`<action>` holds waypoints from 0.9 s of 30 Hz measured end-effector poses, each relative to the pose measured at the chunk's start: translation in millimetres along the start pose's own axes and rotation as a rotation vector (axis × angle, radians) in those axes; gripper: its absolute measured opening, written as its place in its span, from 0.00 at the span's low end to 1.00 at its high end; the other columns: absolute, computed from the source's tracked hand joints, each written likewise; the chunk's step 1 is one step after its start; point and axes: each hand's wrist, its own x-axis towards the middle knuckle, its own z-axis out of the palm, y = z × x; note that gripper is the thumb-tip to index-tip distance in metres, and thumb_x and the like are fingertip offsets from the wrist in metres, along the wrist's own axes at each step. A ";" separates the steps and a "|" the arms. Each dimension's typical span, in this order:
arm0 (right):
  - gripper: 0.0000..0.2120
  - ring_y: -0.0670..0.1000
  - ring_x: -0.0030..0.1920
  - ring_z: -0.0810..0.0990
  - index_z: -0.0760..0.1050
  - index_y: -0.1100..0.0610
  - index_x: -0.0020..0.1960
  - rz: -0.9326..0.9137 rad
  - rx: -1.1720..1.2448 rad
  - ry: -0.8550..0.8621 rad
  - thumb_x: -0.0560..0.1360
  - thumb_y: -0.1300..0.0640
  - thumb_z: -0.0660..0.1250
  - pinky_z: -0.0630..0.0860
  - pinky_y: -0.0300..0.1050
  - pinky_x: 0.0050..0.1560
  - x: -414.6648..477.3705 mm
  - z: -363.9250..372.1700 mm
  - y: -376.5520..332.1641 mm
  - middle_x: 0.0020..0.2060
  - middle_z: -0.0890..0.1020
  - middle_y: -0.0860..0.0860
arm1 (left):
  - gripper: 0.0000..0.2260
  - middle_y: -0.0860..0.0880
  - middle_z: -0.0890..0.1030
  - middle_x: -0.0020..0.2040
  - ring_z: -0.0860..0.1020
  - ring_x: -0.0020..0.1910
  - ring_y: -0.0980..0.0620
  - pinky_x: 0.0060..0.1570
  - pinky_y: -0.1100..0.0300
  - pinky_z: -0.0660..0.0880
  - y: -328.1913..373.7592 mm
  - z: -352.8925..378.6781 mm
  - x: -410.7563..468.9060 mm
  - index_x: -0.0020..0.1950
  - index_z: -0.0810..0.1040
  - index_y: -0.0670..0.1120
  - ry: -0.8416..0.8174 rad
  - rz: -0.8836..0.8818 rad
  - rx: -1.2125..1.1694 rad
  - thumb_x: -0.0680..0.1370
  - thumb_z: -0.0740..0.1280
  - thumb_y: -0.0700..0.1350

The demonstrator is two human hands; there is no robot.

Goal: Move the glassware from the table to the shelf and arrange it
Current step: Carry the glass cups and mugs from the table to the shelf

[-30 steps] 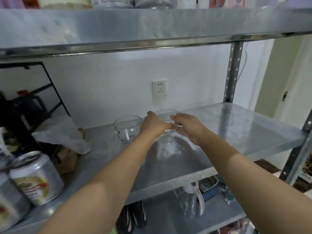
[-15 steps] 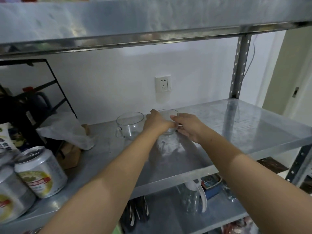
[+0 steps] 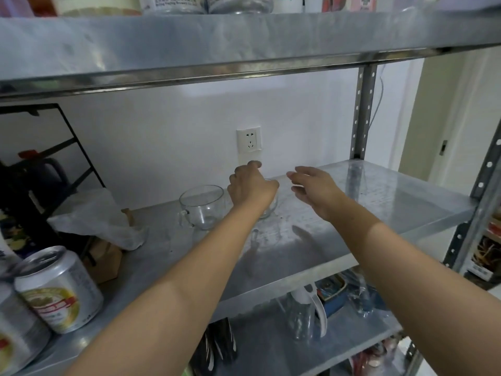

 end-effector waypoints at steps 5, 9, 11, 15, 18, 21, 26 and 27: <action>0.26 0.54 0.59 0.79 0.70 0.57 0.71 -0.090 -0.031 0.063 0.76 0.51 0.71 0.76 0.47 0.63 -16.3 -17.3 -12.1 0.62 0.78 0.54 | 0.23 0.49 0.74 0.67 0.71 0.66 0.46 0.64 0.51 0.70 14.8 0.4 -3.0 0.68 0.71 0.52 -0.017 0.084 -0.239 0.73 0.68 0.48; 0.26 0.52 0.58 0.80 0.70 0.55 0.71 -0.136 -0.032 0.114 0.76 0.50 0.70 0.79 0.43 0.53 -35.2 -39.3 -18.0 0.62 0.78 0.52 | 0.22 0.50 0.75 0.66 0.73 0.64 0.50 0.63 0.53 0.71 35.4 11.5 -14.7 0.68 0.72 0.50 -0.124 0.147 -0.404 0.74 0.68 0.47; 0.25 0.53 0.57 0.81 0.70 0.56 0.71 -0.154 -0.034 0.174 0.76 0.50 0.70 0.80 0.44 0.53 -47.9 -55.6 -17.5 0.61 0.79 0.53 | 0.22 0.51 0.75 0.66 0.74 0.63 0.50 0.63 0.53 0.72 47.6 21.6 -23.0 0.68 0.71 0.50 -0.194 0.177 -0.439 0.74 0.68 0.47; 0.23 0.55 0.57 0.81 0.72 0.56 0.69 -0.161 -0.020 0.334 0.76 0.52 0.70 0.81 0.49 0.55 -78.6 -96.2 -15.1 0.59 0.81 0.54 | 0.20 0.51 0.76 0.62 0.76 0.60 0.50 0.61 0.54 0.73 72.9 48.0 -45.7 0.66 0.72 0.49 -0.341 0.250 -0.514 0.74 0.69 0.45; 0.23 0.54 0.57 0.81 0.71 0.55 0.70 -0.159 -0.041 0.427 0.77 0.53 0.70 0.81 0.49 0.55 -112.1 -127.0 -13.8 0.59 0.80 0.54 | 0.19 0.51 0.76 0.62 0.75 0.57 0.52 0.59 0.56 0.73 97.4 64.9 -69.7 0.65 0.72 0.49 -0.464 0.284 -0.581 0.75 0.69 0.45; 0.22 0.55 0.57 0.81 0.72 0.54 0.69 -0.154 -0.052 0.542 0.77 0.53 0.70 0.81 0.53 0.57 -152.2 -162.7 -13.2 0.59 0.80 0.54 | 0.19 0.51 0.76 0.63 0.74 0.56 0.53 0.56 0.59 0.72 130.8 79.3 -104.0 0.66 0.73 0.51 -0.611 0.266 -0.617 0.76 0.68 0.41; 0.19 0.56 0.58 0.81 0.73 0.53 0.68 -0.163 -0.005 0.726 0.77 0.56 0.69 0.81 0.57 0.56 -230.5 -224.5 -21.6 0.59 0.80 0.55 | 0.19 0.52 0.77 0.59 0.76 0.52 0.55 0.43 0.65 0.73 191.9 98.0 -178.1 0.66 0.73 0.49 -0.802 0.441 -0.688 0.76 0.68 0.39; 0.19 0.56 0.58 0.81 0.73 0.53 0.68 -0.165 -0.001 0.761 0.77 0.57 0.69 0.81 0.56 0.55 -249.0 -236.7 -22.7 0.58 0.80 0.56 | 0.18 0.52 0.77 0.58 0.76 0.49 0.57 0.38 0.68 0.73 204.0 102.0 -195.4 0.65 0.73 0.48 -0.837 0.460 -0.696 0.76 0.68 0.39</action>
